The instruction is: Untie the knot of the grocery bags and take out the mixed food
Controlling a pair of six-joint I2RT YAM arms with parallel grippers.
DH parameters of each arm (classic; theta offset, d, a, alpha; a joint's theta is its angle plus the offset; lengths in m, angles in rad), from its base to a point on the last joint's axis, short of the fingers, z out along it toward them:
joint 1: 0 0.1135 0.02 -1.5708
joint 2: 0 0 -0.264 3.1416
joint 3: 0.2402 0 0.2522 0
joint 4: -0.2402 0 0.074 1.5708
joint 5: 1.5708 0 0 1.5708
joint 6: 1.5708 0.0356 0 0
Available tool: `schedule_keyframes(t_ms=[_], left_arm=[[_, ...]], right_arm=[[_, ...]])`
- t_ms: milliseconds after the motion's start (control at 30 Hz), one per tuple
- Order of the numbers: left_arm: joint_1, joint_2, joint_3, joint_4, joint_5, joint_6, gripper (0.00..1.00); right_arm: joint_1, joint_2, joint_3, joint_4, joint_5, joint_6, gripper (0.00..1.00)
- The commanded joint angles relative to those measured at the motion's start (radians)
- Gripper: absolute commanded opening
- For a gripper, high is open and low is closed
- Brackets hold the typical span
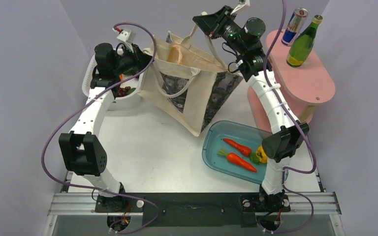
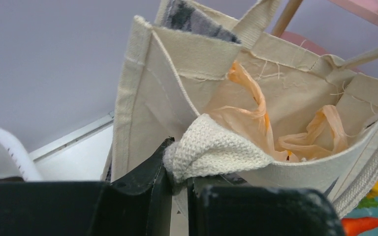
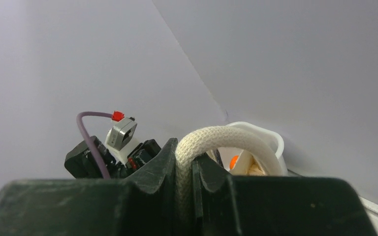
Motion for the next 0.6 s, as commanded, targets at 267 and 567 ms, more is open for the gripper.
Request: schedule_keyframes(t_ms=[267, 567], left_arm=[[0.011, 0.073, 0.142, 0.066, -0.118, 0.031, 0.0], [0.131, 0.333, 0.405, -0.072, -0.175, -0.033, 0.0]], right_arm=[[-0.037, -0.012, 0.075, 0.093, 0.111, -0.088, 0.0], [0.02, 0.088, 0.062, 0.075, 0.088, -0.149, 0.0]])
